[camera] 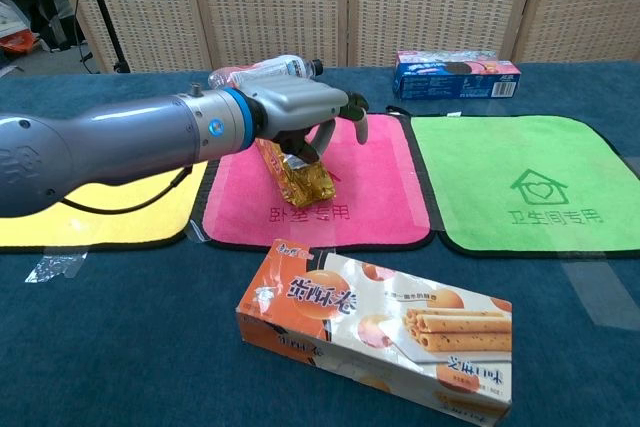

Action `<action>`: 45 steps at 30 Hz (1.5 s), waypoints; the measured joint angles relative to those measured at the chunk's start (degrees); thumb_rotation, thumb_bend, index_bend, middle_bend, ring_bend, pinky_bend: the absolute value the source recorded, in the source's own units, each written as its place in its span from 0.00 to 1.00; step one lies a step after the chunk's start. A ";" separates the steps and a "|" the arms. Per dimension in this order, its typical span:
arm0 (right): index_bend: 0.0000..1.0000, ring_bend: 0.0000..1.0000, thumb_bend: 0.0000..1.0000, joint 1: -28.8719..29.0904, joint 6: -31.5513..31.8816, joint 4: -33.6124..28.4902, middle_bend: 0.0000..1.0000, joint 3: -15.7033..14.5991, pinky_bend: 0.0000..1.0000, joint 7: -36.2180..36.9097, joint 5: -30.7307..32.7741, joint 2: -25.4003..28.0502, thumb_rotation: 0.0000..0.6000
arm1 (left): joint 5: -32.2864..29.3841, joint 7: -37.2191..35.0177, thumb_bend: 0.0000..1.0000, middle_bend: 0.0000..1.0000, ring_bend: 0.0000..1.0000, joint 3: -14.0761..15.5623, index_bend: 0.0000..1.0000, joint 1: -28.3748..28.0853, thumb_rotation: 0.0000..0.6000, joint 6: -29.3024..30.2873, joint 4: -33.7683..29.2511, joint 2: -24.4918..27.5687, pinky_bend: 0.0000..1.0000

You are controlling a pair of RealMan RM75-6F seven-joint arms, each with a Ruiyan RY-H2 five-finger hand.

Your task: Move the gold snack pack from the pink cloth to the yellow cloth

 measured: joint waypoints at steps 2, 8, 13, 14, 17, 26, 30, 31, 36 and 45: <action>0.00 0.00 0.00 0.01 -0.08 0.00 0.00 -0.01 0.00 0.01 0.05 0.01 1.00 | -0.28 -0.15 1.00 0.13 0.15 0.26 0.32 -0.66 1.00 -0.11 1.55 -1.30 0.17; 0.00 0.00 0.00 0.03 -0.23 0.17 0.00 0.22 0.00 0.46 0.52 0.11 1.00 | -0.46 -1.13 1.00 0.15 0.16 0.92 0.34 -2.11 1.00 -0.77 6.12 -4.25 0.17; 0.00 0.00 0.00 0.02 -0.30 0.29 0.00 0.30 0.00 0.91 0.60 0.16 1.00 | -1.09 -2.30 1.00 0.18 0.18 1.77 0.38 -2.55 1.00 -2.19 8.21 -5.33 0.17; 0.00 0.00 0.00 0.02 -0.19 0.30 0.00 0.30 0.00 0.99 0.44 0.14 1.00 | -1.64 -2.15 1.00 0.18 0.19 2.15 0.38 -2.55 1.00 -2.80 8.47 -5.28 0.17; 0.00 0.00 0.00 -0.05 0.33 0.36 0.00 0.22 0.00 1.01 -0.12 0.02 1.00 | -3.55 -1.14 1.00 0.20 0.20 2.79 0.40 -2.61 1.00 -3.79 8.73 -4.86 0.17; 0.00 0.00 0.00 -0.20 0.62 0.11 0.00 0.27 0.00 0.78 -0.07 0.03 1.00 | -3.83 -0.29 1.00 0.23 0.22 5.11 0.42 -0.99 1.00 -2.51 4.44 0.09 0.19; 0.00 0.00 0.00 -0.19 0.54 -0.06 0.00 0.29 0.00 0.68 0.03 0.06 1.00 | -2.16 -1.12 1.00 0.23 0.22 6.58 0.42 0.24 1.00 -1.76 1.92 2.93 0.20; 0.00 0.00 0.00 -0.18 0.50 -0.10 0.00 0.29 0.00 0.63 0.05 0.06 1.00 | -1.42 -1.20 1.00 0.23 0.22 7.02 0.42 0.48 1.00 -1.50 1.60 3.42 0.20; 0.00 0.00 0.00 -0.16 0.50 -0.48 0.00 0.16 0.00 0.20 -0.14 0.06 1.00 | 1.37 -2.76 1.00 0.23 0.22 9.16 0.42 2.28 1.00 -0.41 -0.46 6.52 0.21; 0.00 0.00 0.00 -0.22 0.59 -1.06 0.00 0.01 0.00 -0.36 -0.29 0.10 1.00 | 2.65 -4.72 1.00 0.23 0.22 11.22 0.42 4.30 1.00 -0.23 -1.31 9.57 0.21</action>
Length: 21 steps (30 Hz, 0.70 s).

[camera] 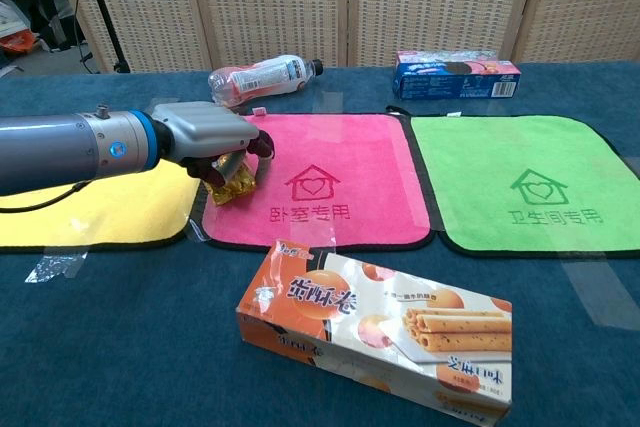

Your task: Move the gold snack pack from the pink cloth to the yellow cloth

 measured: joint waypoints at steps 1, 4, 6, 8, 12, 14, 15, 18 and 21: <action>0.00 0.00 0.00 0.00 -0.01 -0.01 0.00 0.00 0.00 -0.03 0.01 0.00 1.00 | 0.02 0.00 1.00 0.23 0.22 0.13 0.42 0.09 1.00 -0.05 0.02 0.15 0.21; 0.00 0.00 0.00 0.02 -0.09 -0.06 0.00 0.00 0.00 -0.04 0.09 0.01 1.00 | -0.02 -0.06 1.00 0.23 0.22 0.39 0.42 0.37 1.00 -0.16 0.09 0.56 0.21; 0.00 0.00 0.00 0.04 -0.18 -0.08 0.00 0.03 0.00 -0.02 0.19 0.04 1.00 | -0.01 -0.18 1.00 0.23 0.22 0.56 0.42 0.56 1.00 -0.22 0.02 1.01 0.21; 0.00 0.00 0.00 0.06 -0.28 -0.08 0.00 0.06 0.00 0.01 0.29 0.06 1.00 | 0.06 -0.23 1.00 0.23 0.22 0.75 0.42 0.72 1.00 -0.30 -0.12 1.51 0.21; 0.00 0.00 0.00 0.15 -0.58 -0.02 0.00 0.12 0.00 0.06 0.54 0.10 1.00 | 0.12 -0.14 1.00 0.23 0.22 1.17 0.42 0.99 1.00 -0.49 -0.66 2.72 0.21; 0.00 0.00 0.00 0.21 -0.76 -0.02 0.00 0.12 0.00 0.09 0.61 0.11 1.00 | 0.01 0.11 1.00 0.23 0.22 1.41 0.42 1.15 1.00 -0.61 -1.00 3.48 0.21; 0.00 0.00 0.00 0.25 -0.84 -0.02 0.00 0.11 0.00 0.05 0.63 0.11 1.00 | -0.07 0.24 1.00 0.23 0.22 1.52 0.42 1.23 1.00 -0.64 -1.16 3.81 0.21; 0.00 0.00 0.00 0.32 -1.00 -0.09 0.00 0.07 0.00 -0.05 0.63 0.10 1.00 | -0.45 0.53 1.00 0.23 0.22 1.92 0.42 1.64 1.00 -0.70 -1.65 4.86 0.21; 0.00 0.00 0.00 0.43 -1.26 -0.23 0.00 -0.05 0.00 -0.45 0.61 0.02 1.00 | -1.03 0.72 1.00 0.23 0.22 2.44 0.42 2.19 1.00 -0.87 -1.74 5.84 0.21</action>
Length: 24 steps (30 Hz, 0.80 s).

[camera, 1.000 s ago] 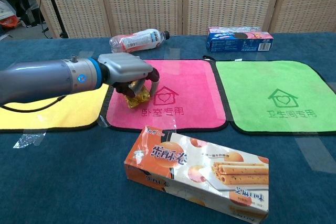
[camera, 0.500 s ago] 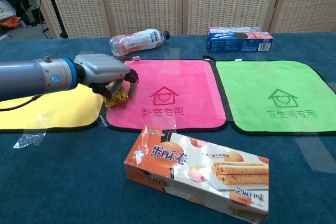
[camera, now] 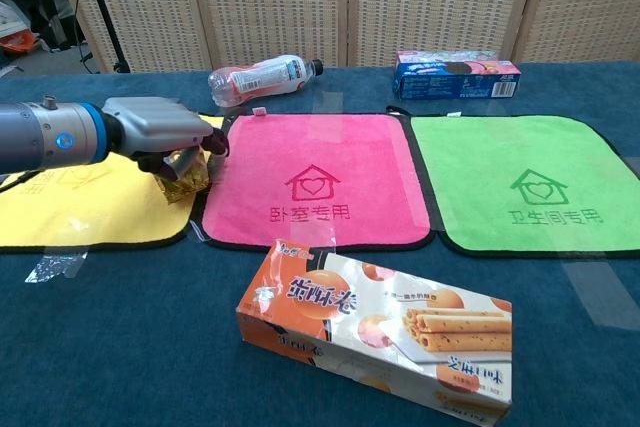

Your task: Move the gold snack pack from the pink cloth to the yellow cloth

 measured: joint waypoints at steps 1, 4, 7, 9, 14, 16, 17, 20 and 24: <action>0.00 0.00 0.00 0.01 -0.03 -0.03 0.00 -0.01 0.00 -0.06 0.01 -0.01 1.00 | -0.11 0.07 1.00 0.23 0.22 0.17 0.42 0.17 1.00 -0.03 0.00 0.28 0.21; 0.00 0.00 0.00 0.09 -0.15 -0.19 0.00 -0.04 0.00 -0.44 0.09 -0.07 1.00 | -0.29 0.08 1.00 0.23 0.22 0.53 0.42 0.67 1.00 0.01 -0.04 1.04 0.21; 0.00 0.00 0.00 0.15 -0.24 -0.36 0.00 -0.11 0.00 -0.82 0.07 -0.15 1.00 | -0.26 -0.17 1.00 0.23 0.22 0.69 0.42 1.08 1.00 0.18 -0.13 1.72 0.21; 0.00 0.00 0.00 0.19 -0.31 -0.46 0.00 -0.19 0.00 -1.11 0.01 -0.21 1.00 | -0.04 -0.39 1.00 0.23 0.22 0.88 0.42 1.38 1.00 0.31 -0.34 2.35 0.21; 0.00 0.00 0.00 0.27 -0.45 -0.65 0.00 -0.27 0.00 -1.47 0.02 -0.29 1.00 | 0.38 -1.54 1.00 0.23 0.22 1.33 0.42 2.39 1.00 0.55 -0.64 3.58 0.21; 0.00 0.00 0.00 0.34 -0.66 -0.68 0.00 -0.33 0.00 -1.59 0.04 -0.33 1.00 | 0.35 -2.15 1.00 0.23 0.22 1.53 0.42 2.98 1.00 0.57 -0.33 4.04 0.21; 0.00 0.00 0.00 0.38 -0.75 -0.69 0.00 -0.36 0.00 -1.67 0.05 -0.34 1.00 | 0.46 -2.65 1.00 0.23 0.22 1.65 0.42 3.30 1.00 0.59 -0.05 4.31 0.21; 0.00 0.00 0.00 0.45 -0.86 -0.83 0.00 -0.47 0.00 -1.90 -0.03 -0.37 1.00 | 0.88 -3.70 1.00 0.23 0.22 1.82 0.42 3.87 1.00 0.62 0.92 4.76 0.21; 0.00 0.00 0.00 0.51 -0.83 -1.05 0.00 -0.56 0.00 -2.36 -0.19 -0.43 1.00 | 1.35 -4.79 1.00 0.23 0.22 1.93 0.42 4.46 1.00 0.52 1.99 5.07 0.21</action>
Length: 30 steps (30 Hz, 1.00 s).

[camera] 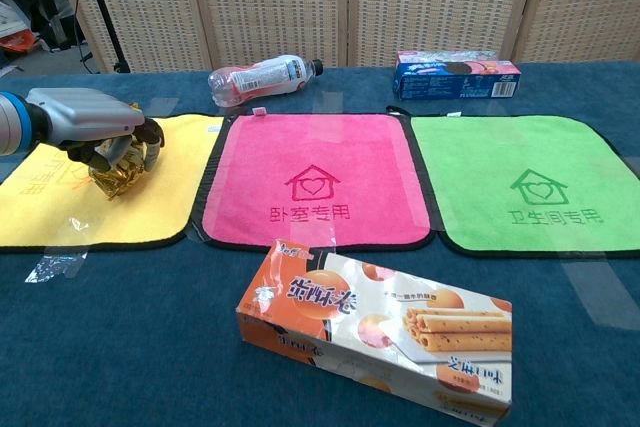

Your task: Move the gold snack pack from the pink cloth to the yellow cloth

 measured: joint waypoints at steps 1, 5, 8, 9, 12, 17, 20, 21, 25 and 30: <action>0.00 0.00 0.00 0.01 0.01 -0.04 0.00 -0.01 0.00 -0.11 -0.01 -0.02 1.00 | 0.12 -0.18 1.00 0.23 0.22 0.05 0.42 0.12 1.00 -0.06 0.27 0.06 0.21; 0.00 0.00 0.00 0.07 -0.07 -0.20 0.00 -0.08 0.00 -0.51 0.03 -0.10 1.00 | 0.52 -1.02 1.00 0.23 0.22 0.26 0.42 0.74 1.00 -0.39 1.58 0.45 0.21; 0.00 0.00 0.00 0.12 -0.16 -0.28 0.00 -0.12 0.00 -0.81 0.08 -0.15 1.00 | 0.73 -1.67 1.00 0.23 0.22 0.27 0.42 1.17 1.00 -0.51 2.66 0.63 0.21; 0.00 0.00 0.00 0.14 -0.18 -0.35 0.00 -0.15 0.00 -0.93 0.05 -0.15 1.00 | 0.80 -2.00 1.00 0.23 0.22 0.21 0.42 1.28 1.00 -0.52 2.88 0.64 0.21; 0.00 0.00 0.00 0.14 -0.18 -0.53 0.00 -0.20 0.00 -1.08 0.04 -0.12 1.00 | 1.62 -3.04 1.00 0.23 0.22 -0.04 0.42 1.47 1.00 -0.45 2.88 0.64 0.21; 0.00 0.00 0.00 0.11 -0.10 -0.73 0.00 -0.22 0.00 -1.02 0.00 0.01 1.00 | 3.58 -4.78 1.00 0.23 0.22 -0.50 0.42 1.56 1.00 0.19 0.86 1.02 0.21; 0.00 0.00 0.00 0.04 0.03 -0.80 0.00 -0.22 0.00 -0.84 -0.05 0.11 1.00 | 4.65 -5.39 1.00 0.23 0.22 -0.69 0.42 1.56 1.00 0.54 -0.98 1.77 0.21; 0.00 0.00 0.00 0.01 0.08 -0.81 0.00 -0.22 0.00 -0.72 -0.07 0.16 1.00 | 4.97 -5.49 1.00 0.22 0.21 -0.74 0.40 1.58 1.00 0.74 -1.54 2.05 0.21; 0.00 0.00 0.00 -0.10 0.26 -0.91 0.00 -0.30 0.00 -0.25 -0.35 0.40 1.00 | 6.84 -6.64 1.00 0.03 0.03 -1.01 0.19 1.97 1.00 2.60 -2.94 2.85 0.08; 0.00 0.00 0.00 -0.23 0.49 -1.12 0.00 -0.46 0.00 0.10 -0.77 0.65 1.00 | 11.50 -11.13 0.65 0.00 0.00 -1.84 0.02 3.32 1.00 9.64 -3.26 3.23 0.00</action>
